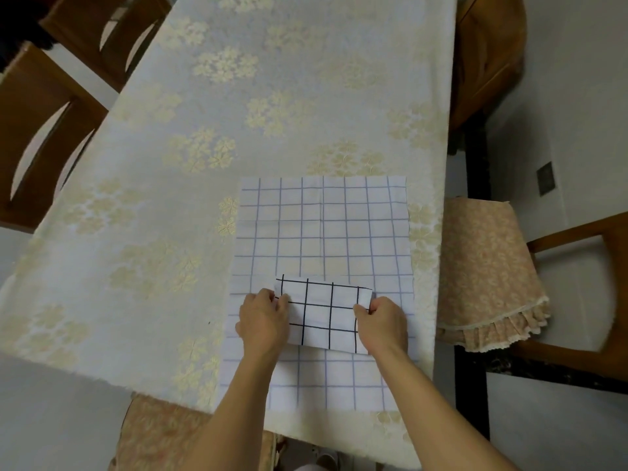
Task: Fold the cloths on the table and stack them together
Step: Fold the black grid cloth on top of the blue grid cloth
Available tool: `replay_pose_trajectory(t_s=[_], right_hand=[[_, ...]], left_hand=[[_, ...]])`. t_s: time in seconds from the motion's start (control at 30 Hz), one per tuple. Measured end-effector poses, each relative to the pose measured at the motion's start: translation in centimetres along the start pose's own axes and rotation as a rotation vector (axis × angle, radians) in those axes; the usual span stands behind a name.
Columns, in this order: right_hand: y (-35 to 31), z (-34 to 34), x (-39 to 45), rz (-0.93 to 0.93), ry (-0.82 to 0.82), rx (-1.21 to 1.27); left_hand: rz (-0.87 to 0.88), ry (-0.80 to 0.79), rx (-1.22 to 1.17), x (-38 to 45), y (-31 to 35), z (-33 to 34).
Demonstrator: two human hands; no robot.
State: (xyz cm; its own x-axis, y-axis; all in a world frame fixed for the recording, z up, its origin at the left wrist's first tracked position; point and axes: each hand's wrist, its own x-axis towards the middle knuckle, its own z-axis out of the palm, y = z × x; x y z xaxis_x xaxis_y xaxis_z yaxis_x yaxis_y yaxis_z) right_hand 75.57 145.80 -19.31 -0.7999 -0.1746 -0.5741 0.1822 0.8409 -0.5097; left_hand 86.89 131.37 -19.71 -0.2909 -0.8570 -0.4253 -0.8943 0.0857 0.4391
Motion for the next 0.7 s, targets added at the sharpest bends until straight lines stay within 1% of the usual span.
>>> replay_pose_trajectory(t_s=[0.1, 0.17, 0.23, 0.3, 0.37, 0.47, 0.57, 0.7], right_hand=[[-0.6, -0.3, -0.2, 0.018, -0.053, 0.091], [-0.8, -0.7, -0.2, 0.054, -0.103, 0.257], [-1.2, -1.2, -0.6, 0.103, -0.163, 0.451], [-1.5, -1.8, -1.0, 0.075, -0.213, 0.523], [-2.2, -2.2, -1.7, -0.026, -0.222, 0.504], [-3.7, -2.9, -3.2, -0.217, -0.185, 0.408], [-5.0, -3.3, -4.6, -0.356, -0.137, 0.36], [-6.1, -3.7, -6.7, -0.405, -0.113, 0.339]], left_hand=[[0.08, -0.031, -0.141, -0.5, 0.1, -1.2], [0.068, -0.072, -0.28, -1.1, 0.1, -2.2], [0.073, -0.098, -0.369, -1.6, -0.2, -3.1], [0.094, -0.111, -0.404, -2.1, -0.5, -4.0], [0.093, -0.106, -0.469, -2.8, -0.6, -5.1], [0.092, -0.095, -0.596, -4.0, -0.7, -6.9], [0.143, -0.072, -0.631, -5.1, -0.9, -8.2], [0.208, 0.028, -0.635, -6.8, -0.9, -9.7]])
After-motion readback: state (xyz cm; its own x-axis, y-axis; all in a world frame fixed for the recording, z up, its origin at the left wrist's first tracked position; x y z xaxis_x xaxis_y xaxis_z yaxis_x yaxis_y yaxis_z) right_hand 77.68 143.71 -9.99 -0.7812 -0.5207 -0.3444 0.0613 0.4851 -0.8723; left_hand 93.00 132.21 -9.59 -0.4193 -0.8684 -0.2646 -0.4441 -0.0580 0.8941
